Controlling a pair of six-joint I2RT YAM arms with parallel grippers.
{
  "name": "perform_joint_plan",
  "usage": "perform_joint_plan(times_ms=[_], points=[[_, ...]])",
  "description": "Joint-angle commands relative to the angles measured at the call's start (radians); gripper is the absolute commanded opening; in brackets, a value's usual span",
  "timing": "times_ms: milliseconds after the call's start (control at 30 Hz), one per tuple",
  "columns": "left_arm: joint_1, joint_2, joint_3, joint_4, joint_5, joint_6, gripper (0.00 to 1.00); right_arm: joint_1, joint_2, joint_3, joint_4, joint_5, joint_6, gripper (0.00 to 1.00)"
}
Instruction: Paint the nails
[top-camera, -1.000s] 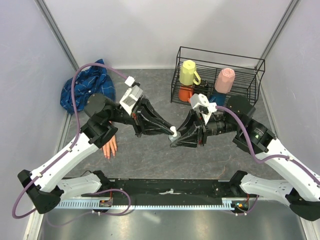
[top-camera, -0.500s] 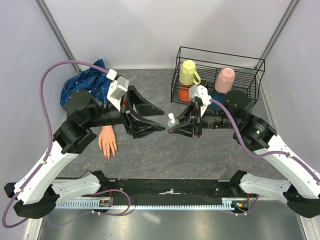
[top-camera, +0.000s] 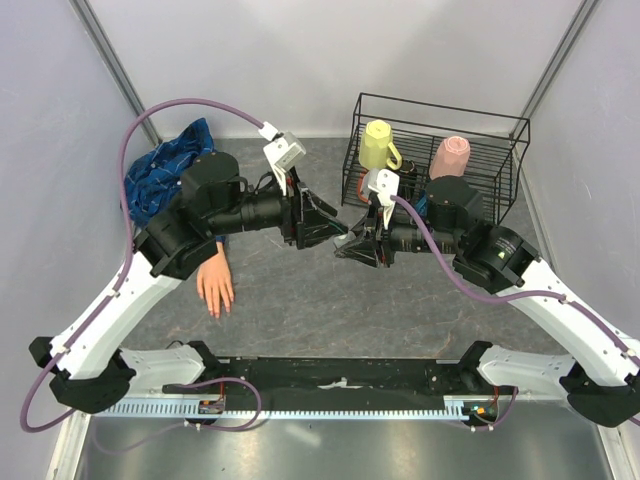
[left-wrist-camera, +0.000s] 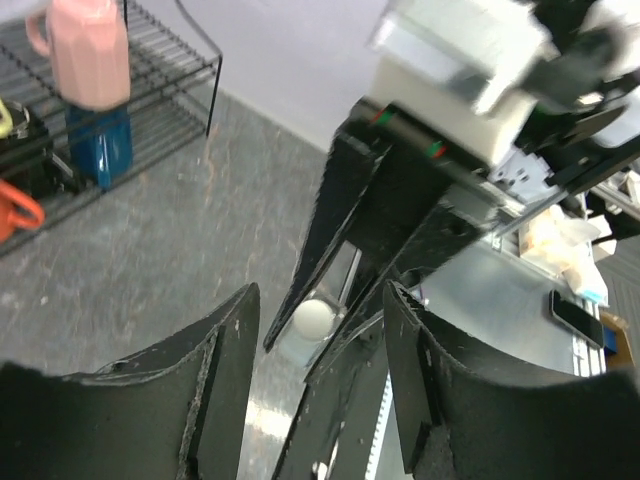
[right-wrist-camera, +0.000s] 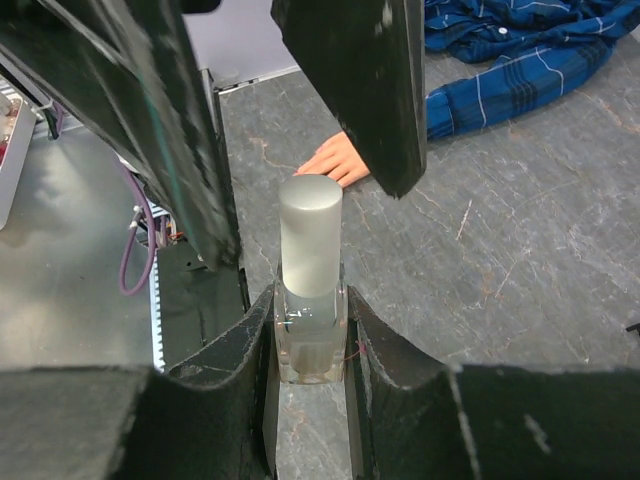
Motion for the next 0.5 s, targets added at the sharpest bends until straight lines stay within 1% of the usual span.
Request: perform_joint_plan(times_ms=[0,33,67,167,233,267,333,367,433,467], points=[[-0.004,0.013,0.055,-0.059,-0.012,0.057,0.57,0.0,-0.006,0.043,0.01,0.03,-0.024,0.0],[-0.004,0.014,0.054,-0.059,0.002,0.057,0.57,-0.001,-0.006,0.043,0.011,0.031,-0.025,0.0],[-0.004,0.016,0.054,-0.06,0.03,0.062,0.53,0.0,-0.005,0.043,0.011,0.033,-0.024,0.0],[-0.004,0.016,0.049,-0.064,0.056,0.069,0.45,0.0,-0.003,0.043,0.01,0.033,-0.024,0.0],[-0.004,0.017,0.051,-0.071,0.058,0.074,0.41,0.002,-0.003,0.043,0.013,0.03,-0.025,0.0],[-0.004,0.02,0.052,-0.08,0.062,0.079,0.36,0.003,-0.006,0.043,0.013,0.03,-0.025,0.0],[-0.004,0.022,0.054,-0.085,0.064,0.079,0.33,0.005,-0.005,0.043,0.011,0.03,-0.025,0.0],[-0.004,0.024,0.055,-0.085,0.071,0.079,0.29,0.005,-0.005,0.043,0.013,0.03,-0.025,0.0],[-0.004,0.03,0.059,-0.085,0.082,0.077,0.27,0.008,-0.005,0.041,0.016,0.03,-0.027,0.0],[-0.004,0.031,0.063,-0.085,0.082,0.076,0.24,0.009,-0.003,0.041,0.021,0.028,-0.027,0.0]])
